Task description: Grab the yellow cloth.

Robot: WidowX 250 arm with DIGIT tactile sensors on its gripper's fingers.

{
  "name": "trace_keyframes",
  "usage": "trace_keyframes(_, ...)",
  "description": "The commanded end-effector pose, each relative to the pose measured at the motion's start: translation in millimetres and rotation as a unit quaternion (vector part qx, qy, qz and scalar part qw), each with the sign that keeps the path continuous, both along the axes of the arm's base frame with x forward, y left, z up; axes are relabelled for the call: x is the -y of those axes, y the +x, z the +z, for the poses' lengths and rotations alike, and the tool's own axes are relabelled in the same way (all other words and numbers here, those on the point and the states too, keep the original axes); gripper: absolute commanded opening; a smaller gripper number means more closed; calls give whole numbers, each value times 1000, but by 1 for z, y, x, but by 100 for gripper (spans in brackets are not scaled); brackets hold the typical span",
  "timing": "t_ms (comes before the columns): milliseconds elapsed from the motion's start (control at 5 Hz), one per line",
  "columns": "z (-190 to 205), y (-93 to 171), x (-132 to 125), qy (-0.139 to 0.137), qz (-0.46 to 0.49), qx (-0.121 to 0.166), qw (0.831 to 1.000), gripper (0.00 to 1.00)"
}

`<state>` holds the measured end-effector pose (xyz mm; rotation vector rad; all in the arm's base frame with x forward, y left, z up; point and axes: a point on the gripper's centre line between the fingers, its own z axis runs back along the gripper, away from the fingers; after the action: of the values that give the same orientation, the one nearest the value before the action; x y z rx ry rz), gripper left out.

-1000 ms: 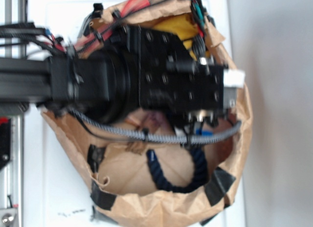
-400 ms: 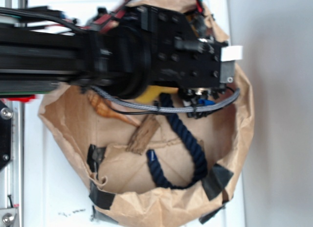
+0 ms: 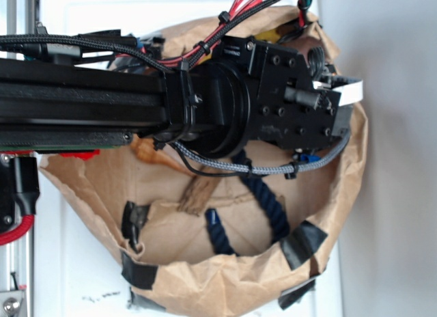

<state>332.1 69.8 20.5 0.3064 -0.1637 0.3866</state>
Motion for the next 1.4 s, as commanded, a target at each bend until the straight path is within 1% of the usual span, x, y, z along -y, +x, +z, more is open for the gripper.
trace_keyframes(0,1,2,3,4,8,5,1000,0)
trace_keyframes(400,9,-1,6,-9,-1,8,1000,0)
trace_keyframes(600,19,-5,5,-18,-1,18,1000,0)
trace_keyframes(800,62,-26,20,-73,-34,40,996,0)
trace_keyframes(1000,93,-40,36,-147,-92,46,984,0)
trace_keyframes(1200,112,-57,55,-143,-125,54,980,0)
